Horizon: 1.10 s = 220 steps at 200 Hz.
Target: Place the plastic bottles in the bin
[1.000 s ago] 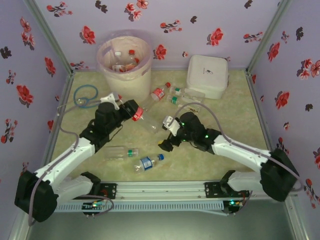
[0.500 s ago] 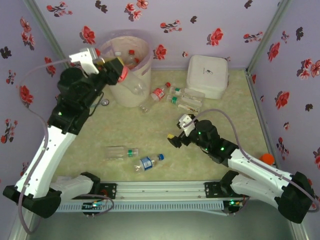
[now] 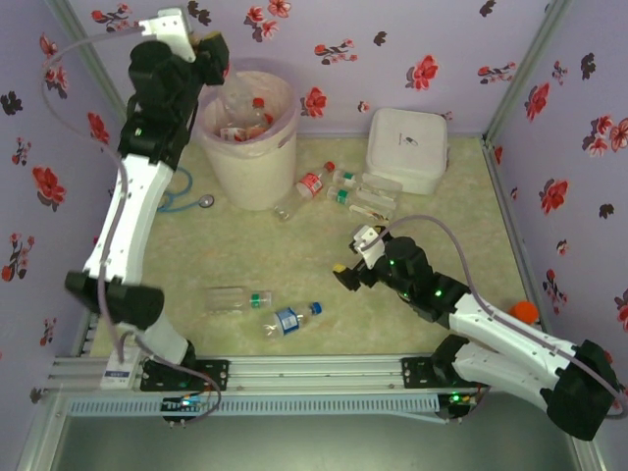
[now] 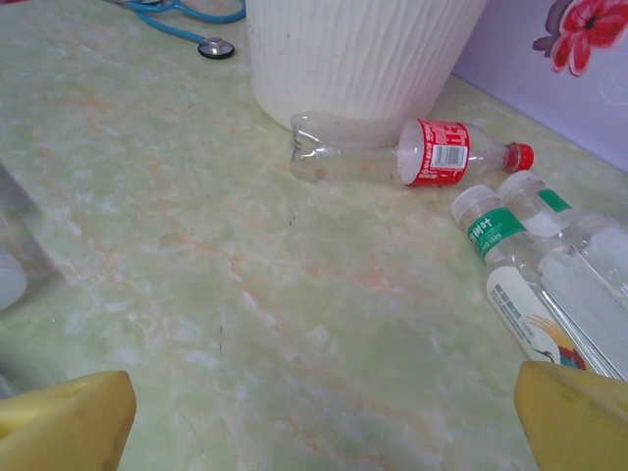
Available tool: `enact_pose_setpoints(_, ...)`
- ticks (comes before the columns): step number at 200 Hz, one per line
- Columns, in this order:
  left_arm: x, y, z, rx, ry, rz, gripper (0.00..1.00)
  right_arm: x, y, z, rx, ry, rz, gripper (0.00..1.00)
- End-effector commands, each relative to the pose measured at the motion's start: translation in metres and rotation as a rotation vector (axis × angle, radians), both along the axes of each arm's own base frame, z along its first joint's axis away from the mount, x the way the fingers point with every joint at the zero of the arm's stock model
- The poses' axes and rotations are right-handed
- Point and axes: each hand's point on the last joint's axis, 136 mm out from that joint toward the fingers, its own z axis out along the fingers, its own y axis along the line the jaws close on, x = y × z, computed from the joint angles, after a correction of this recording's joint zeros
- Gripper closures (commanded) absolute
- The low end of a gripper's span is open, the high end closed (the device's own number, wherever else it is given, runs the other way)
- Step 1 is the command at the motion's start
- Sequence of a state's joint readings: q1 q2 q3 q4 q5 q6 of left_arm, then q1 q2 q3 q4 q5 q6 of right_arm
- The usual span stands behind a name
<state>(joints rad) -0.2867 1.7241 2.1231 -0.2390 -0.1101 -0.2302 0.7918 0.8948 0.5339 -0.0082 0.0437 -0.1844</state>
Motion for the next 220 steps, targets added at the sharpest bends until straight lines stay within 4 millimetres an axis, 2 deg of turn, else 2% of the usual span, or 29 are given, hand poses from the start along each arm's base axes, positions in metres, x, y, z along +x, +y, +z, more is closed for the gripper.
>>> enact_pose_setpoints(1,0.044,-0.001,-0.036,0.15,0.111,0.048,1.0,0.005,-0.008,0.003,-0.044,-0.024,-0.033,0.0)
enact_pose_setpoints(20,0.076,-0.005,-0.072,0.252,0.202,0.073,1.0,0.005,-0.012,-0.003,-0.073,-0.013,-0.039,0.0)
enact_pose_setpoints(45,0.099,-0.005,-0.121,0.37,0.299,0.09,1.0,0.004,-0.015,-0.008,-0.087,-0.011,-0.046,0.0)
enact_pose_setpoints(74,0.108,-0.005,-0.179,0.449,0.422,0.073,1.0,0.005,-0.015,-0.014,-0.092,-0.005,-0.049,0.0)
enact_pose_setpoints(117,0.114,-0.005,-0.261,0.474,0.601,0.052,1.0,0.007,-0.016,-0.019,-0.111,0.007,-0.06,0.0)
enact_pose_setpoints(138,0.116,-0.008,-0.292,0.474,0.664,0.036,0.98,0.008,-0.019,-0.021,-0.125,0.015,-0.075,0.0)
enact_pose_setpoints(161,0.118,-0.014,-0.307,0.454,0.693,0.01,0.78,0.008,-0.02,-0.023,-0.131,0.021,-0.082,0.0)
enact_pose_setpoints(177,0.118,-0.016,-0.306,0.441,0.692,0.001,0.59,0.008,-0.02,-0.024,-0.133,0.025,-0.082,0.0)
enact_pose_setpoints(198,0.116,-0.017,-0.293,0.421,0.67,-0.004,0.36,0.009,-0.019,-0.028,-0.141,0.035,-0.083,0.0)
enact_pose_setpoints(220,0.11,-0.02,-0.261,0.398,0.613,-0.017,0.19,0.009,-0.019,-0.031,-0.147,0.044,-0.083,0.0)
